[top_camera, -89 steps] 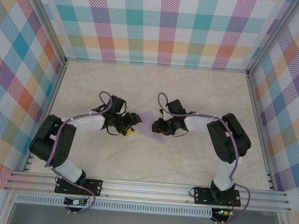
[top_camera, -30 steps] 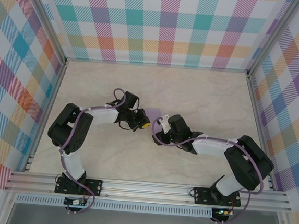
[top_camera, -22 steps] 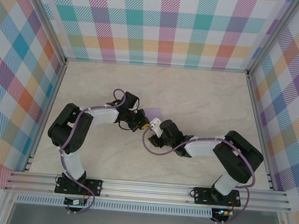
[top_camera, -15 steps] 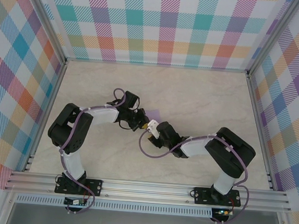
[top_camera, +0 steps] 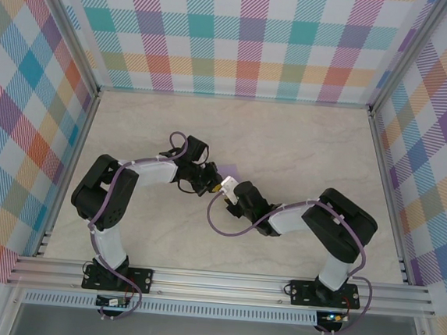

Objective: Fold a paper plane with a square sheet of paper (pick it up from the middle)
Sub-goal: Fold the wing for the fifth time at the center of the table.

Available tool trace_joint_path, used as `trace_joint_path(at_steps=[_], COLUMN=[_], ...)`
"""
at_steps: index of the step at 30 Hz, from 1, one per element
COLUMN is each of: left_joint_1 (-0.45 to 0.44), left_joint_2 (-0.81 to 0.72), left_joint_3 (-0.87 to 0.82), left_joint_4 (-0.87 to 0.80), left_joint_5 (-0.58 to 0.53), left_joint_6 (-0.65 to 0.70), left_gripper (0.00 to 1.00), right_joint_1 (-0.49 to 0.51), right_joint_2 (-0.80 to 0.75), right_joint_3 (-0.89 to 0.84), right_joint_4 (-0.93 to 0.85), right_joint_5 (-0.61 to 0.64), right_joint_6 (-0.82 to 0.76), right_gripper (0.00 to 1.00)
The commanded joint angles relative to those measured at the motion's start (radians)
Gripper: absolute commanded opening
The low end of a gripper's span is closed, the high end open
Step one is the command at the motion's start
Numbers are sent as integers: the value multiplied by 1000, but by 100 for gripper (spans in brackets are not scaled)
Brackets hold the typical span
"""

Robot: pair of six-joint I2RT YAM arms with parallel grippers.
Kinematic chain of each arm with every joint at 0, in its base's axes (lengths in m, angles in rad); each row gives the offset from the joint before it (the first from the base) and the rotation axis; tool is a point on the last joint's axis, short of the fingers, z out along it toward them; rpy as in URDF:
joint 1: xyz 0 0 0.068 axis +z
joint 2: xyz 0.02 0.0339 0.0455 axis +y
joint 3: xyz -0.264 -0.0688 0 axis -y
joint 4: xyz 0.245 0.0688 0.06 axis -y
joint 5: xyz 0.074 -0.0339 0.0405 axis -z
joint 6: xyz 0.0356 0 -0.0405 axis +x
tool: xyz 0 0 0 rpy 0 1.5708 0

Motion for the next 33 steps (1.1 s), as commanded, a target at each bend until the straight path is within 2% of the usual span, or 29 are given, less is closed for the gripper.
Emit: trace_joint_path(at_steps=[1, 4, 8, 13, 19, 23, 28, 33], left_joint_1=[-11, -7, 21, 88, 163, 182, 180, 155], left_joint_2=[-36, -42, -60, -111, -204, -255, -292, -277], left_joint_3=[24, 31, 38, 8, -57, -107, -207, -285], left_joint_4=[-28, -30, -47, -50, -41, -10, 114, 257], left_joint_5=[-2, 5, 7, 7, -4, -4, 22, 63], left_joint_6=[-8, -7, 6, 25, 51, 65, 52, 29], left_gripper=[0, 1, 11, 28, 41, 43, 43, 38], right_joint_1=[2, 2, -6, -44, -106, -151, -196, -230], right_joint_2=[16, 15, -4, -39, -73, -89, -83, -44], right_joint_3=[18, 16, 14, -1, -19, -21, -19, -11], right_joint_4=[26, 19, -11, -28, -34, -34, -1, 39], right_joint_5=[0, -9, -69, -207, -371, -489, -619, -735], right_joint_6=[-7, 0, 39, 152, 319, 410, 524, 641], right_gripper=[21, 14, 6, 2, 0, 0, 0, 0])
